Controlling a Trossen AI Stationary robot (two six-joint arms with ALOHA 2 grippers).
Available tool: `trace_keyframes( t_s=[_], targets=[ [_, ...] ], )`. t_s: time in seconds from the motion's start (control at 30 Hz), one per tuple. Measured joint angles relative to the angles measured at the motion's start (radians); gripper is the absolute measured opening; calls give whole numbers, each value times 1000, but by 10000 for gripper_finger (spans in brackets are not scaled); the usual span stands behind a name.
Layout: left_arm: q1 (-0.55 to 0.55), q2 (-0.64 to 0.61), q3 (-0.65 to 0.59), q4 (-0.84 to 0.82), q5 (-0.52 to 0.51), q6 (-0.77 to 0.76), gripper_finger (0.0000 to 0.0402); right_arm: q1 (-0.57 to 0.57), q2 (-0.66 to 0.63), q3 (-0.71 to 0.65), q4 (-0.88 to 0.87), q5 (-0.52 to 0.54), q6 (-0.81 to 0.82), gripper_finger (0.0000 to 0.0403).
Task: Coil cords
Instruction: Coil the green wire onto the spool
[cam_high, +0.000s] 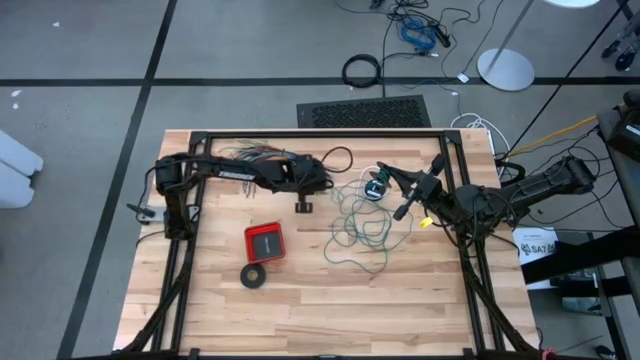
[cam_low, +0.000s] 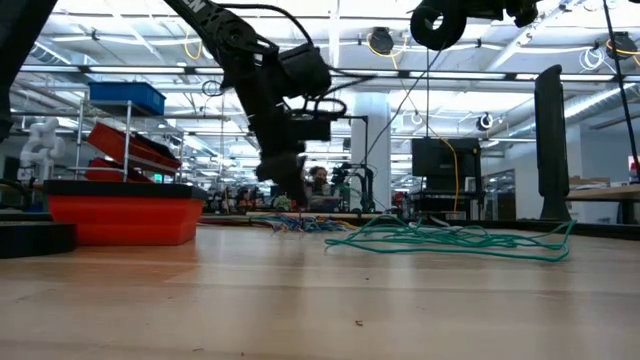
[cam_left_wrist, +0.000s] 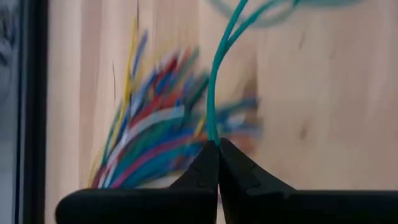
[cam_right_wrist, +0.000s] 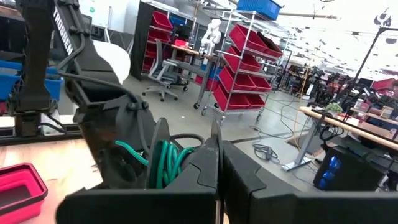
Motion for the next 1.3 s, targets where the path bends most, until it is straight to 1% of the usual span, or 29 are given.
trace_keyframes(
  t_s=[0.23, 0.4, 0.53, 0.67, 0.8, 1.03, 1.13, 1.23, 1.3],
  targets=[
    [41, -3, 0, -185, -37, 34, 1, -2, 0, 0, -11, 32, -8, 0],
    [53, -3, 0, -246, -41, 35, 2, -17, 0, 0, -25, 31, -7, 0],
    [58, -3, 0, -283, -45, 35, 18, -34, 0, 0, -65, 29, 9, 0],
    [61, -4, 0, -321, -101, 35, 32, -53, 0, 0, -94, 25, 24, 0],
    [73, -4, 0, -366, -141, 35, 37, -63, 0, 0, -109, 25, 26, 0],
    [86, -4, 0, -467, -131, 4, 40, -65, 0, 0, -116, 25, 25, 0],
    [84, -18, -1, -500, -97, -21, 63, -65, 0, 0, -117, 25, 24, 0],
    [73, -63, -1, -486, -47, -80, 104, -65, 0, 0, -117, 25, 25, 0],
    [62, -110, -1, -441, -4, -125, 131, -64, 0, 0, -116, 25, 25, 0]
  ],
)
